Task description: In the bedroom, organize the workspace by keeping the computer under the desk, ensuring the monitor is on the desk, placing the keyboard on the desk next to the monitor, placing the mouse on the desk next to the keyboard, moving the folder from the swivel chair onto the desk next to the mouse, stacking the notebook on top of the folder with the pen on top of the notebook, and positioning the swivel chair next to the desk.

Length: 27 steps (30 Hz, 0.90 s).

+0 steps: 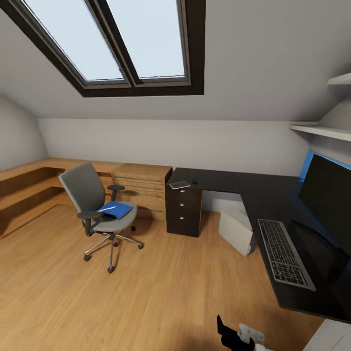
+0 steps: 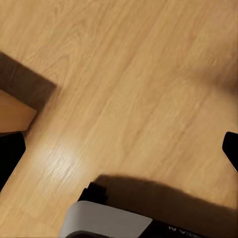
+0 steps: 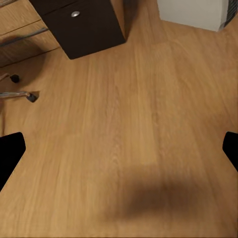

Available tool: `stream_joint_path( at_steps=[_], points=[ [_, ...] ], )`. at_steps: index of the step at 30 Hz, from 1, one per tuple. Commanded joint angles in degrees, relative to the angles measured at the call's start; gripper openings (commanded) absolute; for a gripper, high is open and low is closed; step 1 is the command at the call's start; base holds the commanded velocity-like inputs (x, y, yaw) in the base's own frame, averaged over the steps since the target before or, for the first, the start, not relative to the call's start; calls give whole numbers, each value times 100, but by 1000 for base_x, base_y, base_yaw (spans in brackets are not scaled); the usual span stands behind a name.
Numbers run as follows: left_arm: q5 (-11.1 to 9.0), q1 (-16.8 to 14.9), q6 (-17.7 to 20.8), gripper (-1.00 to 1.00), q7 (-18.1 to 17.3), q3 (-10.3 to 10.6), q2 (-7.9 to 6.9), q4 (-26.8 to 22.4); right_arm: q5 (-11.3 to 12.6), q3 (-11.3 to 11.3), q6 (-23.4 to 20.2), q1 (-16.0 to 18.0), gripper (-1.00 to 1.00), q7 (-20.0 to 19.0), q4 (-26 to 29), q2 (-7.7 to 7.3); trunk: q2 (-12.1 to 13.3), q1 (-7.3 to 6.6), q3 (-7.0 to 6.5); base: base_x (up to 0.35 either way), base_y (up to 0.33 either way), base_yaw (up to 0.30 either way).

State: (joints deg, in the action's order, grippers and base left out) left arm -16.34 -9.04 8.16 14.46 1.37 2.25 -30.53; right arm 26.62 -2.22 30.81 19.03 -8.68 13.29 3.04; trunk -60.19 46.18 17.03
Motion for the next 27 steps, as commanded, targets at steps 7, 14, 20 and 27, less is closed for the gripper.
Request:
stream_joint_path(
  at_steps=[7, 14, 20, 27],
  points=[
    [-36, -1, -20, 100, 39, 13, 2, -9, 6, -24, 21, 4, 100, -37, -10, 3, 278, -151, -117, 333, -108, 27],
    [-36, -1, -145, 100, 34, 13, -4, -5, -66, -24, 21, 4, 100, -37, -10, 4, 559, -304, -243, 335, -62, 2],
    [-36, -1, -155, 100, 31, 13, -5, -5, -79, -17, 21, 4, 100, -37, -11, -4, 799, -436, -350, 339, -5, 0],
    [-36, -1, -156, 100, 31, 13, -5, -5, -100, -15, 21, 4, 100, -37, -11, -5, 1080, -590, -476, 339, -1, 0]
  ],
)
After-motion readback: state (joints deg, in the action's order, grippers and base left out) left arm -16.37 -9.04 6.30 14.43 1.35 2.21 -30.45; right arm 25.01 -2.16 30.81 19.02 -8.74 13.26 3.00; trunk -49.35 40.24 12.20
